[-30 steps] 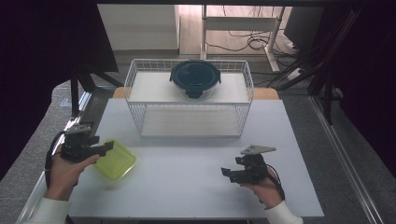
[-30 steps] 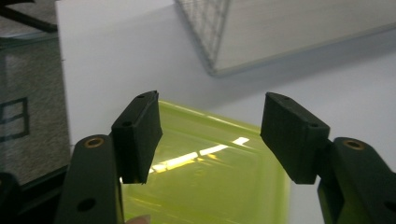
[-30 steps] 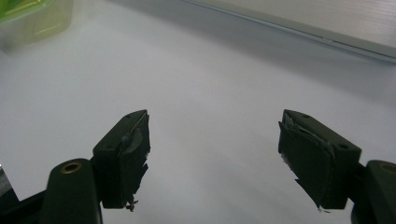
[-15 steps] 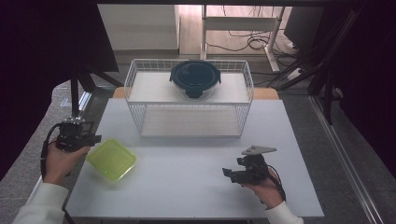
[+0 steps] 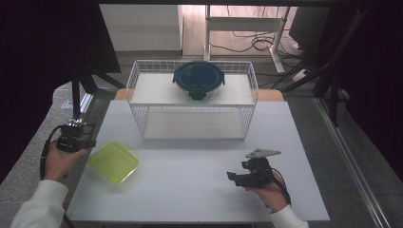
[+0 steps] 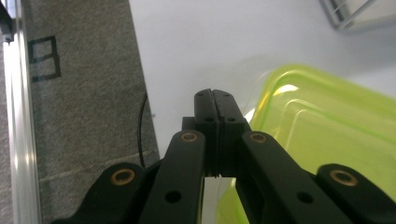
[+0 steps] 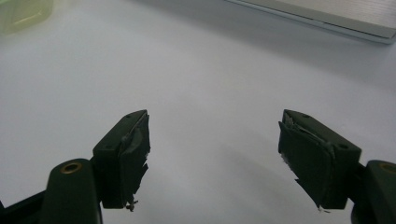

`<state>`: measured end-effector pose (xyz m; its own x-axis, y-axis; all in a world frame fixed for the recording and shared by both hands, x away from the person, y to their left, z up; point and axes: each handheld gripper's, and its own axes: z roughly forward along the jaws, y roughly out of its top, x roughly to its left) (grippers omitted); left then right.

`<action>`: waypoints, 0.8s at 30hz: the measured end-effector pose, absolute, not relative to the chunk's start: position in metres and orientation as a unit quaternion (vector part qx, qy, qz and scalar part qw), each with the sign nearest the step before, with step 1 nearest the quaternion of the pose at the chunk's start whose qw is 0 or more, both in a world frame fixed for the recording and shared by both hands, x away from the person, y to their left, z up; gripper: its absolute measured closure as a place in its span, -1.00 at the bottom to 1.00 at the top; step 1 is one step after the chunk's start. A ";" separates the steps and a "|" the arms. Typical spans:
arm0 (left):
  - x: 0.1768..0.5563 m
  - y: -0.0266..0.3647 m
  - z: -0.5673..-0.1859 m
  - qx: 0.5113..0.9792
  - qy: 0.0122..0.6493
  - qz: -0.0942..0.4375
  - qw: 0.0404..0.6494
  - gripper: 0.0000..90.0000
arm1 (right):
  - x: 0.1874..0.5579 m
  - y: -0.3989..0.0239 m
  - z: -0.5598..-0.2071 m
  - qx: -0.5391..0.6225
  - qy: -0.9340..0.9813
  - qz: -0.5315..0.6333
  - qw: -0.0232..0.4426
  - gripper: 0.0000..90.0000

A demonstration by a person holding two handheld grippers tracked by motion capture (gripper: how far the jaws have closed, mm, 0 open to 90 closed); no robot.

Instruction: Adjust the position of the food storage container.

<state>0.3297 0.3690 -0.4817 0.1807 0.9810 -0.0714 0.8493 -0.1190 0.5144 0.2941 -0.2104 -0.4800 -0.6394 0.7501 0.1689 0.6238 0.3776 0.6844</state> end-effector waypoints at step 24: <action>0.308 0.359 -0.494 0.763 0.612 0.103 0.180 1.00 | 0.294 -0.208 -0.482 0.420 0.826 0.366 0.084 -0.45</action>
<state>0.3076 0.3587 -0.4945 0.2295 0.9712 -0.0640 0.8972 -0.1856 0.4007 0.2939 -0.2078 -0.4819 -0.6333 0.7554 0.1682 0.6323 0.3797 0.6753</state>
